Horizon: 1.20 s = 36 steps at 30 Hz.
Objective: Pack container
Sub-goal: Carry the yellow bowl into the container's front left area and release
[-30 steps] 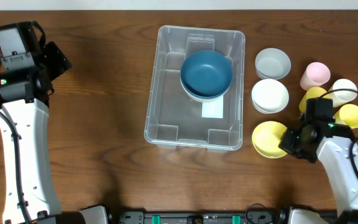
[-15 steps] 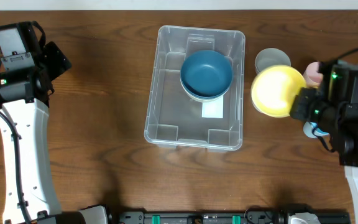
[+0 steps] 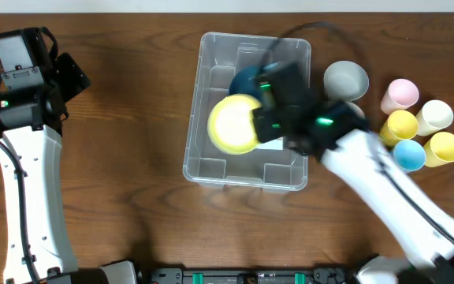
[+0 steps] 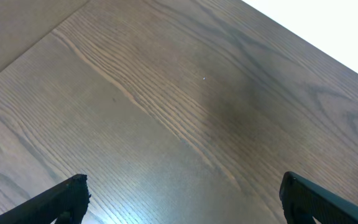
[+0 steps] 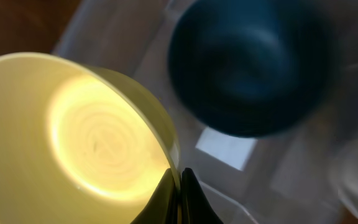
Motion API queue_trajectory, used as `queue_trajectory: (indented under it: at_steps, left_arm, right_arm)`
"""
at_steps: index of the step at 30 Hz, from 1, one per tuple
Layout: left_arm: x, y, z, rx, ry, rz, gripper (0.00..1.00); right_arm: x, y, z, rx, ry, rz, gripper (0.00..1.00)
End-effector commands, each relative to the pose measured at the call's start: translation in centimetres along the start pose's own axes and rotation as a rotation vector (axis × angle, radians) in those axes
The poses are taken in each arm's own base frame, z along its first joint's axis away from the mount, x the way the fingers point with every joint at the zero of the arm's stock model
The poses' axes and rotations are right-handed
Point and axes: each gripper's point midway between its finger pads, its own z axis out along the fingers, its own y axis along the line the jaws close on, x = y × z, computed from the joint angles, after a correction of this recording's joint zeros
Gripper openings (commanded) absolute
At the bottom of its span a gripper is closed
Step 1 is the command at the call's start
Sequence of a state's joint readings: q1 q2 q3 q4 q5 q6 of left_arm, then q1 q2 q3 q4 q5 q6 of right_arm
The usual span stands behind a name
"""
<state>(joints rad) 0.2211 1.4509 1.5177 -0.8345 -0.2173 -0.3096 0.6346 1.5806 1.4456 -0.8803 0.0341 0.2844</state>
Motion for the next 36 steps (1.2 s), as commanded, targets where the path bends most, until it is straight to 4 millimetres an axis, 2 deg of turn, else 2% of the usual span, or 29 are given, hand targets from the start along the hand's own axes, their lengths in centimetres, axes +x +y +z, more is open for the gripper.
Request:
queue_trajectory:
  at_steps: [1,7,15,16,17,20,23,27,31,34,36]
  left_arm:
    - [-0.8,0.4,-0.7,-0.010,-0.027,0.000,0.98]
    - [-0.8,0.4,-0.7,-0.010,-0.027,0.000,0.98]
    - [-0.8,0.4,-0.7,-0.009,-0.027,0.000,0.98]
    - [-0.8,0.4,-0.7,-0.009,-0.027,0.000,0.98]
    - [-0.8,0.4,-0.7,-0.009,-0.027,0.000,0.98]
    - [-0.8,0.4,-0.7,-0.009,-0.027,0.000,0.98]
    - [-0.8,0.4,-0.7,-0.009,-0.027,0.000,0.98]
    - [-0.8,0.4,-0.7,-0.010,-0.027,0.000,0.98]
    - [-0.8,0.4,-0.7,-0.010,-0.027,0.000,0.98]
    - [-0.8,0.4,-0.7,-0.010,-0.027,0.000,0.98]
    - [-0.8,0.4,-0.7,-0.009,-0.027,0.000,0.98]
  right_arm:
    - [-0.1,1.5,2.1,0.022,0.020,-0.051,0.01]
    - [2.2,2.5,6.3,0.040,0.129,-0.081,0.01]
    - [3.6,3.8,9.7,-0.017,0.195,-0.082,0.02]
    - [3.5,4.1,9.8,-0.032,0.193,-0.081,0.20]
    - [3.4,4.2,9.8,-0.039,0.191,-0.080,0.28]
    - [2.8,4.4,9.1,-0.050,0.169,-0.097,0.38]
    - [1.6,4.7,6.9,-0.062,0.126,-0.118,0.43]
    - [-0.5,3.6,1.6,-0.024,0.028,-0.115,0.45]
    - [-1.2,-1.2,-5.0,0.154,-0.079,0.001,0.46]
    - [-0.4,-5.5,-9.8,0.275,-0.140,0.128,0.46]
    - [0.5,-7.9,-12.2,0.323,-0.160,0.207,0.51]
